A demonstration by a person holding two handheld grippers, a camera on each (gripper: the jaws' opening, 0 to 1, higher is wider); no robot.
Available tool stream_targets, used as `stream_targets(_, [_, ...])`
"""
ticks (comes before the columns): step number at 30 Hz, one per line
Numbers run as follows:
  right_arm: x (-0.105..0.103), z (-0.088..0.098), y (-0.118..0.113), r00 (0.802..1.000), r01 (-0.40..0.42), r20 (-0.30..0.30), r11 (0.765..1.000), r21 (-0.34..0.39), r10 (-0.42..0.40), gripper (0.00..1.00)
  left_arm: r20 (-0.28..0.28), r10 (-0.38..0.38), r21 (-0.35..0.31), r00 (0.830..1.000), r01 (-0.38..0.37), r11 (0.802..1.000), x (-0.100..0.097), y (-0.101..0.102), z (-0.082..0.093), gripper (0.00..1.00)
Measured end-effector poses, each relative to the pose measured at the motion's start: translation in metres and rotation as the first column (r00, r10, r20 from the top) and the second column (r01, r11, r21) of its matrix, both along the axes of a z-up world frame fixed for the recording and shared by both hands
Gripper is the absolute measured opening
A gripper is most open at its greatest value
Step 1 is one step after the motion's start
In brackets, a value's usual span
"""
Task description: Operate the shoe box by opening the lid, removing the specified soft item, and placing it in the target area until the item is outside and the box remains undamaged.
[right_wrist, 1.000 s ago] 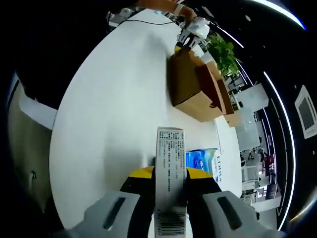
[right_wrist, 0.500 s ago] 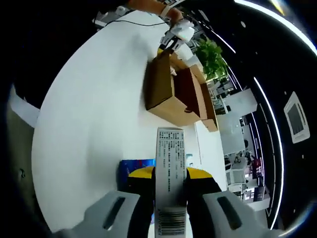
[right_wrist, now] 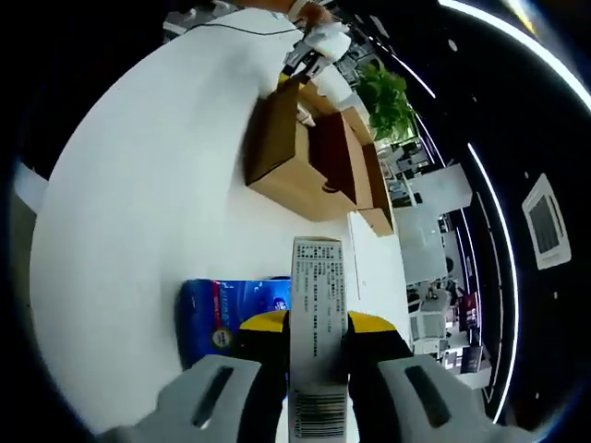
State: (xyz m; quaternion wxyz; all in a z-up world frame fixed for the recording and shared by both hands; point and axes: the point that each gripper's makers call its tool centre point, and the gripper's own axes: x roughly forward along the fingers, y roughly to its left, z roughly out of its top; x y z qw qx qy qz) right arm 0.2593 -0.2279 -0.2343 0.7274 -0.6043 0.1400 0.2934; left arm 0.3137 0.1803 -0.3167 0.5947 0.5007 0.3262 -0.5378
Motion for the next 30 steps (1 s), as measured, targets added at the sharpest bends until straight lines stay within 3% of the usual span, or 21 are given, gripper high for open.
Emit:
stream_targets(6, [0.004, -0.012, -0.007, 1.0, 0.022, -0.018, 1.0, -0.015, -0.023, 0.22, 0.007, -0.001, -0.006, 1.0, 0.002, 1.0, 0.0, 0.0, 0.0, 0.11])
stream_targets(9, [0.0, -0.022, -0.012, 0.999, 0.034, -0.038, 0.995, -0.089, -0.038, 0.22, 0.011, 0.007, 0.001, 1.0, -0.007, 1.0, 0.0, 0.0, 0.0, 0.11])
stream_targets(14, [0.0, -0.022, -0.011, 0.999, 0.035, -0.037, 0.997, -0.073, -0.037, 0.22, 0.011, 0.006, 0.003, 1.0, -0.006, 1.0, 0.001, 0.0, 0.0, 0.11])
stream_targets(19, [-0.007, -0.035, -0.014, 0.995, 0.052, -0.085, 0.996, -0.067, -0.058, 0.23, 0.016, 0.0, -0.002, 1.0, 0.0, 1.0, 0.001, 0.0, 0.0, 0.11])
stream_targets(30, [-0.013, -0.033, -0.015, 0.986, 0.082, -0.139, 0.993, -0.081, -0.093, 0.26, 0.018, -0.003, -0.004, 1.0, 0.003, 1.0, 0.002, 0.001, 0.0, 0.11])
